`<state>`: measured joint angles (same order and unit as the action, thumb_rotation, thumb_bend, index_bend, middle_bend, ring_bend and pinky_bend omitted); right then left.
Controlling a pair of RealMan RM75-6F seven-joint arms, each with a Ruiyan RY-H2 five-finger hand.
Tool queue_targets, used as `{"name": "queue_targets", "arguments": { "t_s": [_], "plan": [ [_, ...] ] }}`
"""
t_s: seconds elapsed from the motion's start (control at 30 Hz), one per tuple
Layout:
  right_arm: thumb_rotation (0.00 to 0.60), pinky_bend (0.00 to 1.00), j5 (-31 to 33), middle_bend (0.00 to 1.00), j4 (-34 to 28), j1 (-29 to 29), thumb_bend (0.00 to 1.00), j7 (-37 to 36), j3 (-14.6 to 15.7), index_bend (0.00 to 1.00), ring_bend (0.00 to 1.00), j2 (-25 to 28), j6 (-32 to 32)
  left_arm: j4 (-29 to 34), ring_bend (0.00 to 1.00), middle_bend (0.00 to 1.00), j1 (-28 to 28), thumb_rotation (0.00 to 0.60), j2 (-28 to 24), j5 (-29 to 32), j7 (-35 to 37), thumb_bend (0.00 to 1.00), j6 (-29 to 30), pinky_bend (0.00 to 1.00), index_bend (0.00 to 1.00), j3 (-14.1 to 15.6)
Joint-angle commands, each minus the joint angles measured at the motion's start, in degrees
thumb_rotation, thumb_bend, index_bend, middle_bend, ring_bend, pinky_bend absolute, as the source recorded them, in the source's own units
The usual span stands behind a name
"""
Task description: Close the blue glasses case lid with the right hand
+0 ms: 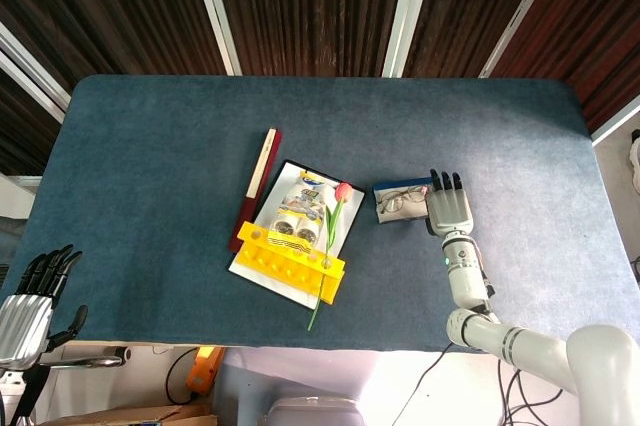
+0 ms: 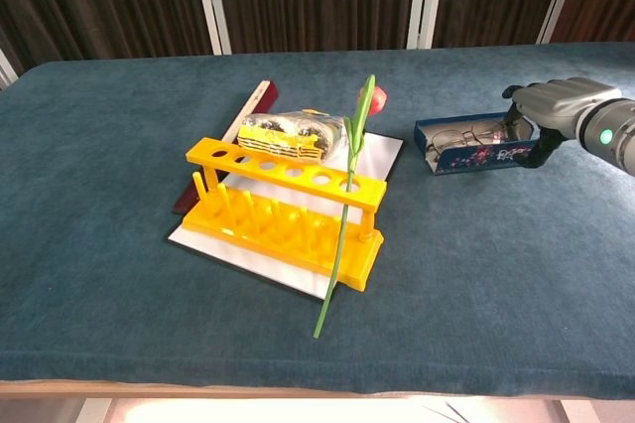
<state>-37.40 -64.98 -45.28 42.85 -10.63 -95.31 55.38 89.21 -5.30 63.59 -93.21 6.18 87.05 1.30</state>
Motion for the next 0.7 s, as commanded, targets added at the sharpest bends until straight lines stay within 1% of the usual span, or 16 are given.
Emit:
{"name": "queue_targets", "arguments": {
  "t_s": [0.03, 0.23, 0.33, 0.5, 0.7],
  "plan": [
    [0.6, 0.11, -0.7, 0.14, -0.4, 0.2, 0.56, -0.9, -0.5, 0.7, 0.0, 0.3, 0.5, 0.0, 0.0, 0.0, 0.0, 0.6, 0.0, 0.0, 0.1, 0.42, -0.1, 0.07, 0.0, 0.0],
    [0.6, 0.11, -3.1, 0.16, -3.2, 1.2, 0.57, -4.0, -1.6, 0.72, 0.0, 2.2, 1.8, -0.1, 0.0, 0.0, 0.0, 0.6, 0.0, -0.1, 0.1, 0.42, 0.0, 0.07, 0.0, 0.0],
    [0.6, 0.11, -3.5, 0.16, -3.8, 1.4, 0.57, -4.5, -2.2, 0.72, 0.0, 3.0, 2.4, -0.1, 0.0, 0.0, 0.0, 0.6, 0.1, -0.1, 0.0, 0.42, 0.0, 0.07, 0.0, 0.0],
    [0.6, 0.11, -1.3, 0.16, -1.4, 0.5, 0.57, -5.1, -4.2, 0.72, 0.0, 2.5, 0.6, -0.1, 0.0, 0.0, -0.3, 0.6, 0.3, 0.1, -0.5, 0.42, -0.7, 0.07, 0.0, 0.1],
    [0.6, 0.11, 1.9, 0.16, 3.7, -1.1, 0.57, -5.1, -6.6, 0.72, 0.0, 1.0, -1.2, 0.0, 0.0, 0.0, -0.6, 0.6, 0.4, 0.5, -0.9, 0.42, -1.2, 0.07, 0.0, -0.1]
  ]
}}
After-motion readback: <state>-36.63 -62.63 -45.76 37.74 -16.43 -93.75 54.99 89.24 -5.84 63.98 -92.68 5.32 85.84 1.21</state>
